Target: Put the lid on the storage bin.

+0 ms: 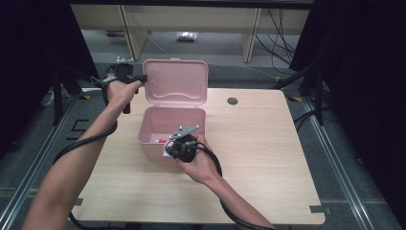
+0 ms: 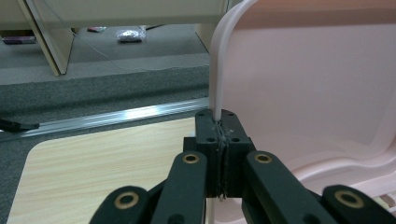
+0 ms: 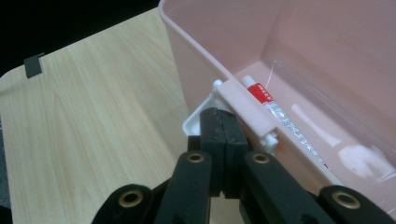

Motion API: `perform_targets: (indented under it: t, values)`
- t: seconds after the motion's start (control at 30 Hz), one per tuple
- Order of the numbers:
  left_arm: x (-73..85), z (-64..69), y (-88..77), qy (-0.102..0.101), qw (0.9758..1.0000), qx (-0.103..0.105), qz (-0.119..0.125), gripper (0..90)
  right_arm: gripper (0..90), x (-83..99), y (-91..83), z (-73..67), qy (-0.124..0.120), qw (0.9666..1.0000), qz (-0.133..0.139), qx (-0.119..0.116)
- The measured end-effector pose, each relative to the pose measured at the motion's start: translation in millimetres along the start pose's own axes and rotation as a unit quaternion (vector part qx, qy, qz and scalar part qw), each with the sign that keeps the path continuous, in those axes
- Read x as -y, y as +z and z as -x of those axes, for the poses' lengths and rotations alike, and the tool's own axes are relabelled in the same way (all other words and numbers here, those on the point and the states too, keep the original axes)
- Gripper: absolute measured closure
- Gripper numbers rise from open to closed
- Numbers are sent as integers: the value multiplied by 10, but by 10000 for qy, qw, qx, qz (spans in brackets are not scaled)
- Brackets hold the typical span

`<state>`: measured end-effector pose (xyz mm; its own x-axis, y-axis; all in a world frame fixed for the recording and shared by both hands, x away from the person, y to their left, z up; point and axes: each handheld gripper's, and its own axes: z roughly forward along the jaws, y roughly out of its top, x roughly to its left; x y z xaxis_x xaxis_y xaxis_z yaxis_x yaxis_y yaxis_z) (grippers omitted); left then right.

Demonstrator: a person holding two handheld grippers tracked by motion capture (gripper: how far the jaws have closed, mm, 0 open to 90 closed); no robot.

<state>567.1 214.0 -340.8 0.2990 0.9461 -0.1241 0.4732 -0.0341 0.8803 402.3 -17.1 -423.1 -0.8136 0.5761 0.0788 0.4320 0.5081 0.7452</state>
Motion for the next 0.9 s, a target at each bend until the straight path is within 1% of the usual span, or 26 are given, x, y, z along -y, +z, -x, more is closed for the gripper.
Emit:
perform_targets:
  t: [0.03, 0.07, 0.1, 0.13, 0.17, 0.23, 0.47, 0.5, 0.53, 0.57, 0.6, 0.63, 0.67, 0.7, 0.73, 0.77, 0.8, 0.87, 0.9]
  values:
    - [3, 3, -4, 7, 10000, -7, 12, 881, 900, 1, 1, -3, 15, 10000, 0, -1]
    - [5, 3, -8, 9, 10000, -6, 17, 882, 900, 1, 3, 7, -52, 10000, 19, 5]
    - [7, 3, -13, 7, 10000, -3, 25, 882, 900, 1, 1, -6, 36, 10000, -4, -10]
    - [11, 6, -17, 4, 10000, 5, 40, 881, 900, 0, 0, -1, 1, 10000, 1, 4]
    - [15, 8, -24, 7, 10000, 5, 49, 881, 900, 1, 0, -9, 53, 10000, -12, -6]
    - [24, 11, -36, 26, 10000, 1, 76, 881, 900, 2, 3, -4, 19, 10000, 4, 1]
    - [45, 22, -71, 56, 9999, 2, 135, 881, 900, 2, 2, -5, 31, 10000, -7, 0]
    - [48, 23, -74, 59, 9999, 3, 146, 881, 900, 1, 3, 7, -37, 10000, 18, -1]
    - [51, 24, -78, 70, 9999, -6, 153, 881, 900, 11, 35, -9, 69, 9997, 219, 35]
    - [54, 25, -82, 84, 9998, -7, 160, 881, 900, 10, 33, -6, 63, 9998, 192, 23]
    - [59, 29, -85, 81, 9998, -15, 180, 881, 900, -3, 4, 13, -58, 10000, 26, -5]
    - [62, 31, -88, 91, 9998, -18, 188, 881, 900, 0, 16, 15, -119, 9999, 109, 45]
    - [64, 32, -92, 94, 9998, -16, 191, 881, 900, 10, 37, -4, 15, 9997, 225, 37]
    - [65, 34, -97, 111, 9998, -20, 189, 881, 900, 18, 49, -16, 82, 9995, 287, 58]
    - [66, 37, -100, 110, 9997, -20, 194, 881, 900, 21, 50, -26, 161, 9994, 293, 37]
    - [68, 39, -103, 104, 9997, -18, 200, 881, 900, 16, 47, -8, 27, 9996, 278, 61]
    - [70, 40, -105, 107, 9997, -20, 207, 881, 900, 14, 46, -1, -25, 9996, 271, 65]
    - [77, 44, -112, 130, 9996, -23, 230, 881, 900, 16, 47, -14, 55, 9996, 272, 82]
    - [79, 45, -114, 131, 9996, -24, 236, 881, 900, 15, 46, -9, 34, 9996, 267, 80]
